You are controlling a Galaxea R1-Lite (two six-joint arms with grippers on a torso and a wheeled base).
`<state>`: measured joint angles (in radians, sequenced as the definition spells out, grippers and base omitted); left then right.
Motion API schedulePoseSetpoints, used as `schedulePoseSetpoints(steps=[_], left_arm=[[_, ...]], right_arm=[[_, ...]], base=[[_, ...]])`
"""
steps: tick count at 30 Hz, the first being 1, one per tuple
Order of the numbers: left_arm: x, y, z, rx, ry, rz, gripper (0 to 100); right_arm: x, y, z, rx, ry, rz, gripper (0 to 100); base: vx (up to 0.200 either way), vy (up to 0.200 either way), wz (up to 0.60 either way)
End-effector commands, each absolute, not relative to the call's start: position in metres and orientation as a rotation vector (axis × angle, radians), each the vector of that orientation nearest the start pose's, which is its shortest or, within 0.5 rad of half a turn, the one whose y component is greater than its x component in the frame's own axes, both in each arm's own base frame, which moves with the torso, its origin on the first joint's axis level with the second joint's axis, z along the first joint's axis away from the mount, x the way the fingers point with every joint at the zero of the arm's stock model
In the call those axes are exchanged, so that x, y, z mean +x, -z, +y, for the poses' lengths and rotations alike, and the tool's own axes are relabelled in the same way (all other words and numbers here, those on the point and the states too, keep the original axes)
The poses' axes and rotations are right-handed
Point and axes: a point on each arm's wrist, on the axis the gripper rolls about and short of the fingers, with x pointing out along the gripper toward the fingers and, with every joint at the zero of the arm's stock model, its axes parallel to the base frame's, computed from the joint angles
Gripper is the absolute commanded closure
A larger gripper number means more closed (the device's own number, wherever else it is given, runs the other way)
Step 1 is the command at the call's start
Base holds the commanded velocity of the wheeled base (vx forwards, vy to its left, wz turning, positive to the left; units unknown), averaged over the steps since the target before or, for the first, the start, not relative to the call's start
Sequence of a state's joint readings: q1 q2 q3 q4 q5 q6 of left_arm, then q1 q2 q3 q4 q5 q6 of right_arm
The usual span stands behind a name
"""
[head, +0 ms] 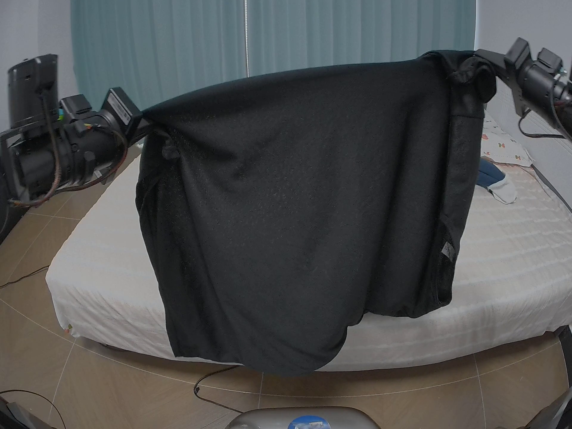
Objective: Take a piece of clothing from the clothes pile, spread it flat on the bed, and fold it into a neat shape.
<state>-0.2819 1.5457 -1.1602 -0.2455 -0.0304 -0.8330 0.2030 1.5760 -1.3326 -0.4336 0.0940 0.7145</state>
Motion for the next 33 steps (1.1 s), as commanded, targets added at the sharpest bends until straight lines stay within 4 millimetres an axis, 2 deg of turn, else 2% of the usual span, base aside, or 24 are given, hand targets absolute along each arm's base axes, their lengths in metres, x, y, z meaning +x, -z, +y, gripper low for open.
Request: schedulePoseSetpoints(steps=[1,9,13,14,15,20,23,27,33], left_arm=[[0.349,-0.242,-0.067,-0.832,0.149,0.392,100],[0.393,-0.207,-0.072,-0.842,0.121,0.454,100],[0.416,-0.192,-0.075,-0.845,0.106,0.461,100],[0.416,-0.192,-0.075,-0.845,0.106,0.461,100],[0.426,-0.187,-0.076,-0.845,0.107,0.459,100],[0.445,-0.161,-0.083,-0.837,0.092,0.495,100],[0.460,-0.137,-0.086,-0.825,0.071,0.524,100],[0.481,-0.118,-0.087,-0.822,0.043,0.517,100],[0.489,-0.093,-0.092,-0.814,0.025,0.553,100]], right_arm=[[0.371,-0.299,0.074,0.709,-0.300,0.029,100],[0.410,-0.267,0.084,0.709,-0.285,0.066,100],[0.425,-0.254,0.085,0.709,-0.249,0.072,100],[0.425,-0.254,0.085,0.709,-0.249,0.072,100],[0.432,-0.246,0.086,0.709,-0.227,0.081,100],[0.442,-0.223,0.094,0.706,-0.217,0.131,100],[0.451,-0.202,0.097,0.702,-0.194,0.164,100],[0.465,-0.172,0.099,0.696,-0.152,0.196,100],[0.478,-0.136,0.101,0.692,-0.105,0.239,100]], base=[[0.200,0.000,0.00],[0.200,0.000,0.00],[0.200,0.000,0.00],[0.200,0.000,0.00],[0.200,0.000,0.00],[0.200,0.000,0.00],[0.200,0.000,0.00],[0.000,0.000,0.00],[0.000,0.000,0.00]])
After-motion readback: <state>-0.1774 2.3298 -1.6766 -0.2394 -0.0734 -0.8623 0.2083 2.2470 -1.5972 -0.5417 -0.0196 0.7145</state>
